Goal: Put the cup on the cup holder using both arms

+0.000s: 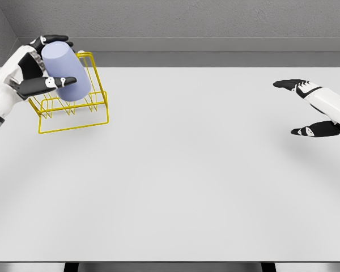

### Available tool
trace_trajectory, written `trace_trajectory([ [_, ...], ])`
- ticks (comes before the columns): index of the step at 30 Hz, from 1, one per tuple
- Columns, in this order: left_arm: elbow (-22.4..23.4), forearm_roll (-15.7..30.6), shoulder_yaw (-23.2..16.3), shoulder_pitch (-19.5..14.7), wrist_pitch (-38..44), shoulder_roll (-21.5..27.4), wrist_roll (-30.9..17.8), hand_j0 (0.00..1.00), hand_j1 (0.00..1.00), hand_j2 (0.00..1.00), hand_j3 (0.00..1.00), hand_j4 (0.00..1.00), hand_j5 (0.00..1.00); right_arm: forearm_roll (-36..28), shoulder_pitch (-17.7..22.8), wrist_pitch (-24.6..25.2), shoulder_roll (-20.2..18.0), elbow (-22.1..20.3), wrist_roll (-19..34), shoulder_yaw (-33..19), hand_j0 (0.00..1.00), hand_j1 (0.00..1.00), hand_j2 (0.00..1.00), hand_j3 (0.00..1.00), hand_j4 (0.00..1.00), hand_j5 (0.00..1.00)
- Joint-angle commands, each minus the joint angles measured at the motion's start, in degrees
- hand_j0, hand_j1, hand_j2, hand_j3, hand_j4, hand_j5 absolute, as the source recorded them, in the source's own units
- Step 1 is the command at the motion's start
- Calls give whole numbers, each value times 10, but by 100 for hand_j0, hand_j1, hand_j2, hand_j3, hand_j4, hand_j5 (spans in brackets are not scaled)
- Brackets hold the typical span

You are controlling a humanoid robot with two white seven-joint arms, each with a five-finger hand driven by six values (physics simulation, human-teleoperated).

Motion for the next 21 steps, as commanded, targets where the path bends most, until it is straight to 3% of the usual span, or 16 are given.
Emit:
trace_trajectory([
  [1, 4, 1, -1, -2, 1, -1, 0, 68, 68, 68, 68, 68, 68, -4, 0, 2, 0, 0, 0, 0, 100, 100, 100, 100, 100, 100],
  [9, 28, 0, -8, -17, 4, -29, 0, 68, 68, 68, 68, 68, 68, -4, 0, 2, -1, 2, 0, 0, 100, 100, 100, 100, 100, 100],
  [21, 43, -1, -14, -18, 4, -35, 0, 69, 69, 69, 69, 69, 69, -5, 0, 2, -1, 1, 0, 0, 100, 100, 100, 100, 100, 100],
])
